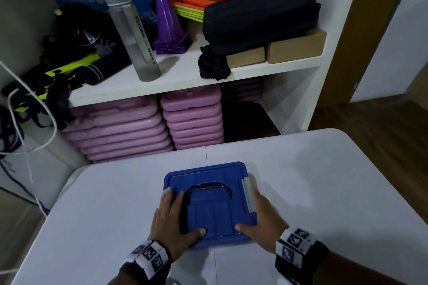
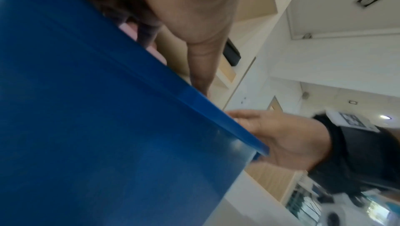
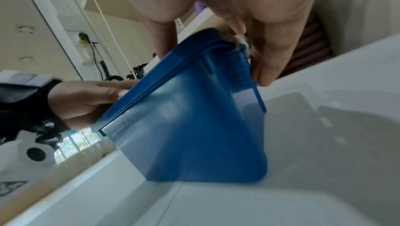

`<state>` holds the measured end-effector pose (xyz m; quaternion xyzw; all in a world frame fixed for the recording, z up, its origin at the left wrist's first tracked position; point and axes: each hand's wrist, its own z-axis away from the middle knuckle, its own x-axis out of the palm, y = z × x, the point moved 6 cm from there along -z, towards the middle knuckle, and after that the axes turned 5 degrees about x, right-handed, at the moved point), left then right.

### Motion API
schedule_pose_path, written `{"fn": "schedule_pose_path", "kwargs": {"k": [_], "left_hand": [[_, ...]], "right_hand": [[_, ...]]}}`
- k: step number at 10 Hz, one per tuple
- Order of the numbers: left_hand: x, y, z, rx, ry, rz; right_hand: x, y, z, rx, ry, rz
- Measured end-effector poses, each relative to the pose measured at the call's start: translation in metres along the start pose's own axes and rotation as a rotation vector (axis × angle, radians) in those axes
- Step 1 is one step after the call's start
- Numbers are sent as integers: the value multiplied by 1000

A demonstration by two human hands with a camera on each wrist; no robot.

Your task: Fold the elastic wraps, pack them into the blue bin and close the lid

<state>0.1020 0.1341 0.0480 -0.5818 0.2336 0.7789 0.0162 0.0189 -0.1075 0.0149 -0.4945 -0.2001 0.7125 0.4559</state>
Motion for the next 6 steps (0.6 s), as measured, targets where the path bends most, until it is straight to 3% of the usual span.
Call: {"fn": "schedule_pose_path", "kwargs": {"k": [1,2,5,6], "left_hand": [[-4,-24,17,-80,32,132],[5,-33,29,-43,-36,182],[6,-18,18,-4,-53,237],[15,-30,21,30,-23,345]], "right_hand": [[2,12,4,-2,-57,-23],[3,11,2,-27,-104,-52],[-3,26,-21,-11,-87,24],[-9,24,-19,10,-127,-95]]}}
